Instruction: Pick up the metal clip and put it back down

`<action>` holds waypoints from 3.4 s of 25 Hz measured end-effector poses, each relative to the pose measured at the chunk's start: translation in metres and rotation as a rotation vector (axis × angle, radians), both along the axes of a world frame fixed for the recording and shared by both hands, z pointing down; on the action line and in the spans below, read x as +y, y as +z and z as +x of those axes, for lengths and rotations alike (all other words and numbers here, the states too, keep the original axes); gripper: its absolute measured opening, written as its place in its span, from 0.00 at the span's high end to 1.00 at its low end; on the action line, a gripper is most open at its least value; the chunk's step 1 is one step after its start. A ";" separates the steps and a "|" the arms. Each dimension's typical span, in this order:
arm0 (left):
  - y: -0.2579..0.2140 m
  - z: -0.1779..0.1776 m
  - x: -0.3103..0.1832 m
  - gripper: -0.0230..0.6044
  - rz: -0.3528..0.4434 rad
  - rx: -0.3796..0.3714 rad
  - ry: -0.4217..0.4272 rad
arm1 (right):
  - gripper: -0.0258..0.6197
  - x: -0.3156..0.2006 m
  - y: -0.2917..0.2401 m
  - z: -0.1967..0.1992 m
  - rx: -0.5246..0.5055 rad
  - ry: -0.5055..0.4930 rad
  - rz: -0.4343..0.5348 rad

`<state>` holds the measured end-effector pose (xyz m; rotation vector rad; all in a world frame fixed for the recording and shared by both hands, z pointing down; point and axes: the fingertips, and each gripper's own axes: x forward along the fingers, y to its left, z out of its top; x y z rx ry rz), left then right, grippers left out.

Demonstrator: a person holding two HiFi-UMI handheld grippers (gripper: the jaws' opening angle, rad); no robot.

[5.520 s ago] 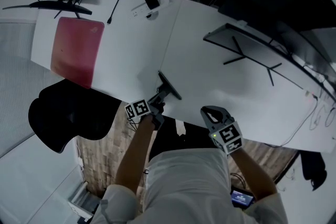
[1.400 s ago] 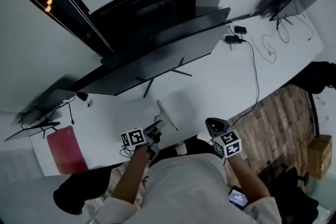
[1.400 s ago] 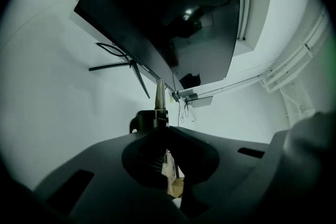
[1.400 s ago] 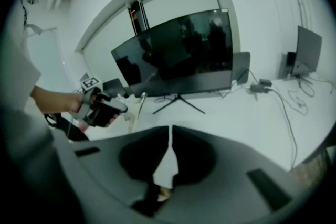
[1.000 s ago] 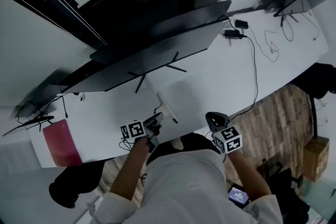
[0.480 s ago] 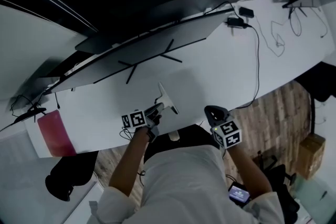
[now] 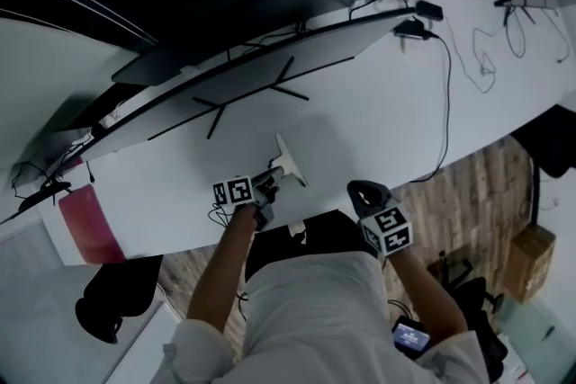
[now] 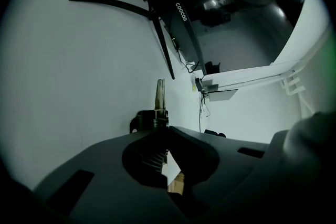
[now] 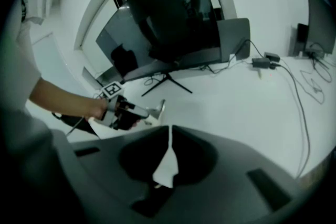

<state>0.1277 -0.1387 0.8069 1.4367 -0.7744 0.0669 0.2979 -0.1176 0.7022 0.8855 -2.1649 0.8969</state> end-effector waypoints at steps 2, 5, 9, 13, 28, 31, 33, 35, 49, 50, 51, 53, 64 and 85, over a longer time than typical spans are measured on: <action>0.009 0.001 -0.001 0.91 -0.013 -0.001 0.001 | 0.90 0.002 0.004 0.000 0.001 0.002 -0.009; 0.019 0.003 -0.001 0.91 -0.027 -0.001 0.007 | 0.90 0.006 0.008 0.001 0.004 0.004 -0.022; 0.022 0.005 -0.002 0.91 -0.028 0.021 -0.006 | 0.90 0.010 0.011 0.003 0.005 0.004 -0.029; 0.019 0.010 -0.005 0.90 -0.034 0.094 -0.041 | 0.90 0.012 0.011 0.005 0.004 0.003 -0.030; -0.002 -0.011 -0.005 0.59 0.004 0.096 -0.148 | 0.90 0.015 -0.003 -0.002 -0.014 -0.031 0.022; -0.017 -0.021 0.000 0.59 0.041 0.059 -0.149 | 0.90 0.015 -0.010 -0.005 -0.011 -0.044 0.042; -0.032 -0.028 0.003 0.59 0.098 0.010 -0.126 | 0.90 0.015 -0.015 -0.008 -0.010 -0.051 0.058; -0.050 -0.036 0.007 0.63 0.165 -0.057 -0.093 | 0.90 0.015 -0.022 -0.013 -0.012 -0.057 0.073; -0.168 -0.114 0.063 0.87 0.526 -0.407 -0.139 | 0.90 0.034 -0.070 -0.057 0.000 -0.087 0.212; -0.176 -0.120 0.069 0.89 0.543 -0.423 -0.149 | 0.90 0.037 -0.075 -0.058 -0.001 -0.080 0.221; -0.183 -0.124 0.076 0.90 0.558 -0.438 -0.157 | 0.90 0.040 -0.080 -0.060 -0.003 -0.076 0.235; -0.196 -0.131 0.090 0.91 0.586 -0.463 -0.164 | 0.90 0.048 -0.089 -0.061 -0.001 -0.075 0.263; -0.239 -0.154 0.162 0.91 0.660 -0.493 -0.153 | 0.90 0.096 -0.132 -0.049 0.006 -0.010 0.344; -0.283 -0.118 0.221 0.91 0.790 -0.565 -0.066 | 0.90 0.157 -0.176 0.001 -0.009 0.073 0.427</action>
